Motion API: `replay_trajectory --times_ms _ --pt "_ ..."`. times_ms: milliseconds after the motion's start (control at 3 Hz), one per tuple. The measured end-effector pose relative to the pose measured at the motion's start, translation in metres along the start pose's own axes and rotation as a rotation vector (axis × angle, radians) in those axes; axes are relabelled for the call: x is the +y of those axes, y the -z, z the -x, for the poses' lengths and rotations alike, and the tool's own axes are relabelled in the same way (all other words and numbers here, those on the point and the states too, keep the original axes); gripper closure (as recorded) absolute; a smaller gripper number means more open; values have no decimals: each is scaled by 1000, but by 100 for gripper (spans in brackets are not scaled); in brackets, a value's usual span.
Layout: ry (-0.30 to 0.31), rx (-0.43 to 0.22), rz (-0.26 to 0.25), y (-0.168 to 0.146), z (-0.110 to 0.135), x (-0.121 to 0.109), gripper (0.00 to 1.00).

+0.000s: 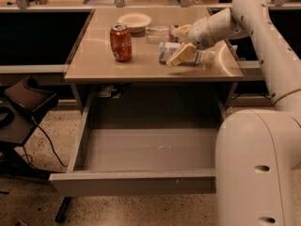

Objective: Pick blue plastic bottle from top drawer and place on counter

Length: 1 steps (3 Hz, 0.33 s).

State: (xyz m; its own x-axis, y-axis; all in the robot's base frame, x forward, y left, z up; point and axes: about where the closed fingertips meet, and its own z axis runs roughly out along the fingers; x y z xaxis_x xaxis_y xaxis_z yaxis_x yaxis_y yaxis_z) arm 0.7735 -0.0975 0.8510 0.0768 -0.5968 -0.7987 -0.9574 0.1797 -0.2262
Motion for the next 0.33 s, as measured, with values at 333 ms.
replay_trajectory --times_ms 333 --pt "0 0 0 0 0 0 0"
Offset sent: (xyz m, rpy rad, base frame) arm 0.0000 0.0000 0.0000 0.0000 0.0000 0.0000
